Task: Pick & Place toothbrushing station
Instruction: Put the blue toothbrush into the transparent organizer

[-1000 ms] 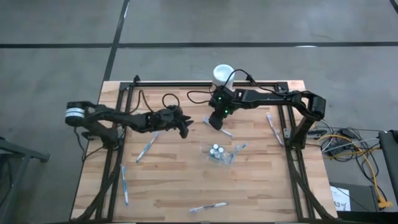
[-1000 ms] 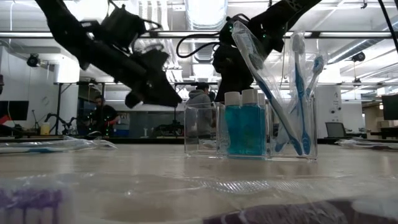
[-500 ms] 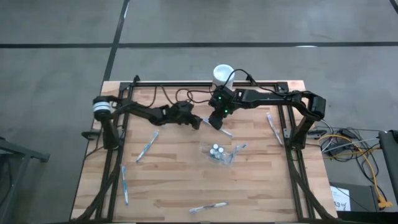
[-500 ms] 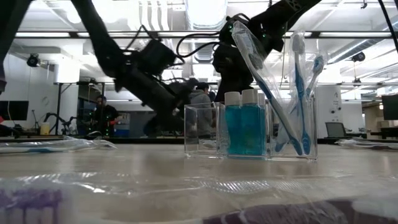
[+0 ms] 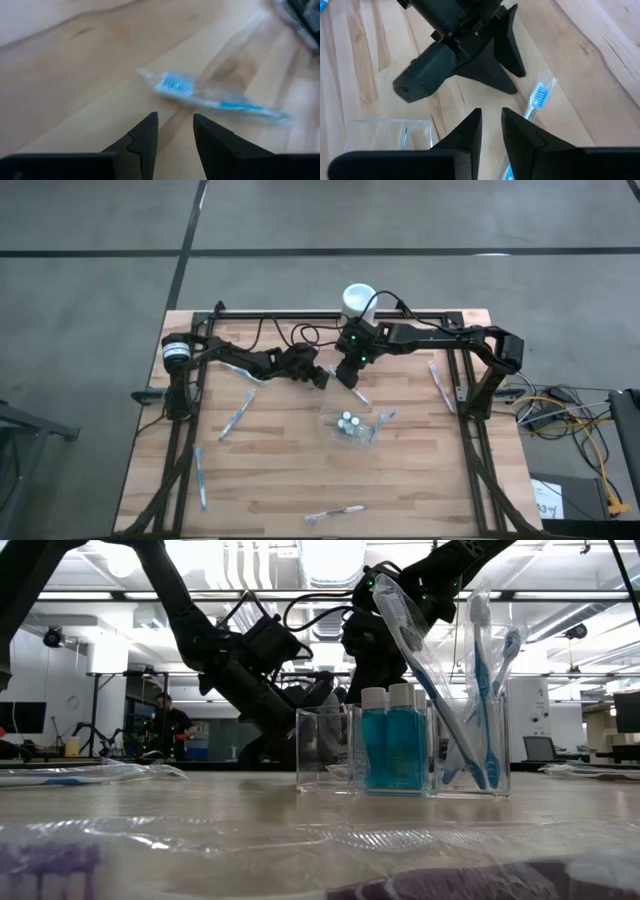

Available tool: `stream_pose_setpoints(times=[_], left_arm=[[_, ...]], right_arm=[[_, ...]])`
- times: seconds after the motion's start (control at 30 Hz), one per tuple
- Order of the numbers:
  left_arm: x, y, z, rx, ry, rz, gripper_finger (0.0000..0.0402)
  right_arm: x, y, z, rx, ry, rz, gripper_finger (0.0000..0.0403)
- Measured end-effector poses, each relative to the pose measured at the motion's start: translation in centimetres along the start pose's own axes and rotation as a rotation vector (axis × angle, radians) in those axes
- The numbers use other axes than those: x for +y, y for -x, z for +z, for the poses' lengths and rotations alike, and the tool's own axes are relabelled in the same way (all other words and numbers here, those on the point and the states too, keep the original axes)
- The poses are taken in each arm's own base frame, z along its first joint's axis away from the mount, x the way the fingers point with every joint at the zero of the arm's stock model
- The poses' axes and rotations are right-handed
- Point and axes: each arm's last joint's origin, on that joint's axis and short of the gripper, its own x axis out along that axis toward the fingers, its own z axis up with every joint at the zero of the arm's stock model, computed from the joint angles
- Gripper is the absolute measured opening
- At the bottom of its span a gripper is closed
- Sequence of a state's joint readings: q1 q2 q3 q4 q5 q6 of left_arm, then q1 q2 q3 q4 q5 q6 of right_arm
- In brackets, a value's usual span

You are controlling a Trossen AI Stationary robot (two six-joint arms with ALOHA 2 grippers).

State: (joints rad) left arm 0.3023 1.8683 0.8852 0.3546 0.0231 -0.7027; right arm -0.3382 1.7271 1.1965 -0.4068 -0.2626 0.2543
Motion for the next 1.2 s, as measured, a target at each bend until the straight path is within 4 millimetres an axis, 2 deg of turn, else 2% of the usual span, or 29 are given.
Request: stream_pose_setpoints(times=[0.4,0.73,0.97,1.2], left_arm=[[-1.2,0.1,0.7,-0.073,-0.015,-0.120,0.0129],[-0.6,0.2,1.5,-0.244,0.085,0.061,0.0129],[-0.5,0.2,1.3,-0.235,0.235,0.058,0.0129],[0.6,0.0,0.1,-0.131,0.358,0.155,0.0129]], right_arm=[[0.0,0.0,-0.1,0.007,-0.025,-0.002,0.0068],[0.0,0.0,-0.1,0.007,-0.026,-0.003,0.0068],[0.0,0.0,-0.1,0.008,-0.026,-0.003,0.0068],[0.0,0.1,-0.1,0.003,-0.024,-0.007,0.0068]])
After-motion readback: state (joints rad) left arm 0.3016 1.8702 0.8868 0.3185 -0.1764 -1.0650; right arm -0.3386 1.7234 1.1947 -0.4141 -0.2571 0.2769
